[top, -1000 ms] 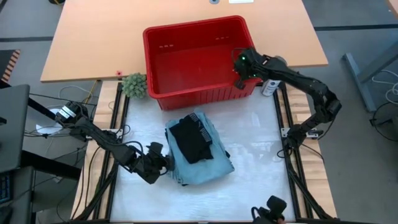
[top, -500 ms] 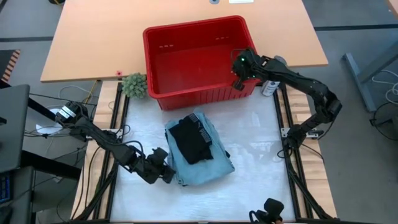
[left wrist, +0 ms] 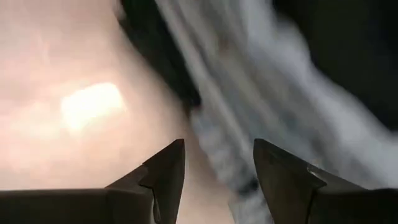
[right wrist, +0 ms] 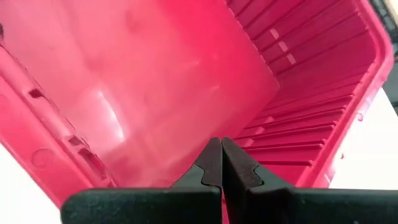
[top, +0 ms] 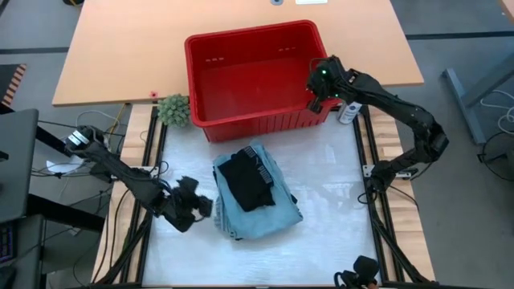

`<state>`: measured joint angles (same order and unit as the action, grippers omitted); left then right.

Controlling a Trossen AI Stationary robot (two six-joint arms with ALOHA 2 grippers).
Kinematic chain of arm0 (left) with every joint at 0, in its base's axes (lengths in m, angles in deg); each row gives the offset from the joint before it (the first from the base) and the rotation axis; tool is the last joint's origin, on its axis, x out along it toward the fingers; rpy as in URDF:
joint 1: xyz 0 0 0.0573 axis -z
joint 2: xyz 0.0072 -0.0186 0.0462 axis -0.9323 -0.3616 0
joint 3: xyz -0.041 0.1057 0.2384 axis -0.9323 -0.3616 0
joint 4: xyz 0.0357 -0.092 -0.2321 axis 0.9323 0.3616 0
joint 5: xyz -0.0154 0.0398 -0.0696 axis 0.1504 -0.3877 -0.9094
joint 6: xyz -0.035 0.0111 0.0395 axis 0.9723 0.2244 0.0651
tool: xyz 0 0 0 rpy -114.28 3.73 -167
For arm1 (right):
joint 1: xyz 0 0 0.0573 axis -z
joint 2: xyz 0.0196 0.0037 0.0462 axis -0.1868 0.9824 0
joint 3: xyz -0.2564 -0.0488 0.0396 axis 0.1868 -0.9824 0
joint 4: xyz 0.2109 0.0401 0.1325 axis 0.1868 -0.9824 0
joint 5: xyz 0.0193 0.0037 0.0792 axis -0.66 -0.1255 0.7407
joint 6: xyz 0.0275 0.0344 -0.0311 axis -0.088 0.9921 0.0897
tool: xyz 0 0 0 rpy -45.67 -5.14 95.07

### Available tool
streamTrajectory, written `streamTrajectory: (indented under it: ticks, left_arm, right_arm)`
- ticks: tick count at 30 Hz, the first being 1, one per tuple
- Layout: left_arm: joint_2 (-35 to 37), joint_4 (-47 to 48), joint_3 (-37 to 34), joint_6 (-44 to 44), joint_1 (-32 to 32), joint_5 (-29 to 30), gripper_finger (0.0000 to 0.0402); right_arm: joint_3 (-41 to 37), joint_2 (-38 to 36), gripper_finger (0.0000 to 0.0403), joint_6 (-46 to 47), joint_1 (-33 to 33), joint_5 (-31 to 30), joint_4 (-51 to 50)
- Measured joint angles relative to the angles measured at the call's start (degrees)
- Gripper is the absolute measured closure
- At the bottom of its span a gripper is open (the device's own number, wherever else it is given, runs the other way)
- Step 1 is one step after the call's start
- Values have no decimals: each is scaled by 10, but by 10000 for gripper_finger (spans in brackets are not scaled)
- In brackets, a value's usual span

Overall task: Fold Laundry from Bin
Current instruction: Put the stacked clothes into the red laundry bin

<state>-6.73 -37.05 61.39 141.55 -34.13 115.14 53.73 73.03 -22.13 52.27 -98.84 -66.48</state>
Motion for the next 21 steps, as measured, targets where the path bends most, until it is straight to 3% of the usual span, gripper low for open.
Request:
streamTrajectory:
  ticks: [4, 7, 12, 21]
  left_arm:
    - [58, 51, 0, 27, -11, 158, 223]
    - [91, 57, 0, -18, -50, 241, 223]
    - [108, 49, 0, -132, -160, 255, 223]
    - [88, -21, 0, -250, -308, 269, 223]
  right_arm:
    - [0, -14, 379, 0, 5, 0, 0]
    - [0, -26, 379, 8, 6, 0, -1]
    - [0, -48, 379, 9, 1, 0, -2]
    - [0, -76, 379, 17, -2, 0, -9]
